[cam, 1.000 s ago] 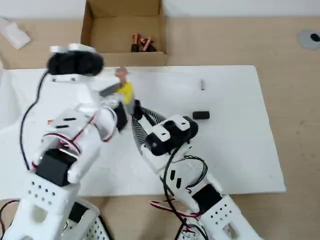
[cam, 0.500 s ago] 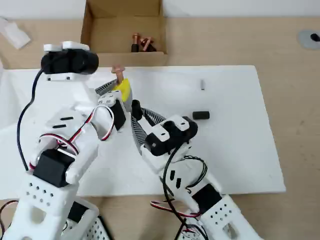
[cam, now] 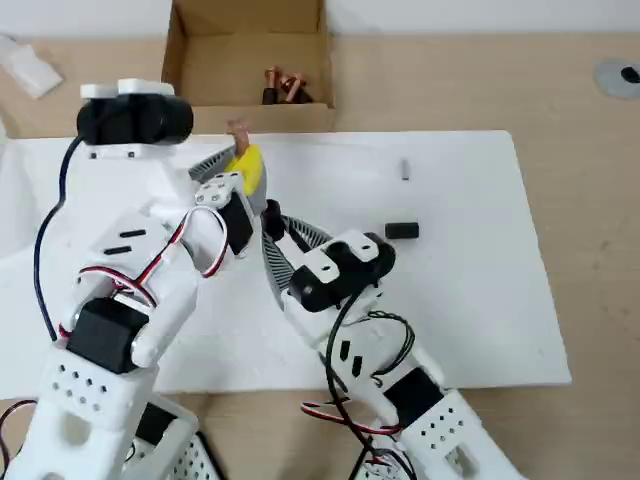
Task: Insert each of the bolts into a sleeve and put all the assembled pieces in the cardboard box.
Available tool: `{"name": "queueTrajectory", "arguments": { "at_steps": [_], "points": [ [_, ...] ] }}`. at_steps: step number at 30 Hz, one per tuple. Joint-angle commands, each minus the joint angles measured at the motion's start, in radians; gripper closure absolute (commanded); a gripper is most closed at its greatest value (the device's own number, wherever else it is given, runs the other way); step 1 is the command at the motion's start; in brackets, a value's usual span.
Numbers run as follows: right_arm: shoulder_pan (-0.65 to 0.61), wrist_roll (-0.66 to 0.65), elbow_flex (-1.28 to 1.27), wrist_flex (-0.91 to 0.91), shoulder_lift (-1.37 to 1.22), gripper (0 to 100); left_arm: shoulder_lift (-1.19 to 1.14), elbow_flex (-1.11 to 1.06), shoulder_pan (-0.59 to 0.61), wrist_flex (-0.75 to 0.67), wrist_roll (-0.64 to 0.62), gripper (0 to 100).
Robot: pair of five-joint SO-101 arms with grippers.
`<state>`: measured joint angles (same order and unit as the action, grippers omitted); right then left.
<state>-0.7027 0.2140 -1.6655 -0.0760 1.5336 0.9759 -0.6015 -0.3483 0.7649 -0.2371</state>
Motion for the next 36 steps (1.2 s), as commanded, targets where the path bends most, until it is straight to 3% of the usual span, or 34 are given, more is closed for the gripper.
{"name": "queueTrajectory", "arguments": {
  "at_steps": [1, 36],
  "points": [
    [-0.008, 0.008, 0.004, 0.023, 0.015, 98.9, -0.001, 0.017, -0.012, -0.054, 0.031, 99],
    [-0.008, 0.008, 0.005, 0.023, 0.016, 98.9, 0.008, -0.115, -0.023, -0.086, 0.025, 99]
  ]
}}
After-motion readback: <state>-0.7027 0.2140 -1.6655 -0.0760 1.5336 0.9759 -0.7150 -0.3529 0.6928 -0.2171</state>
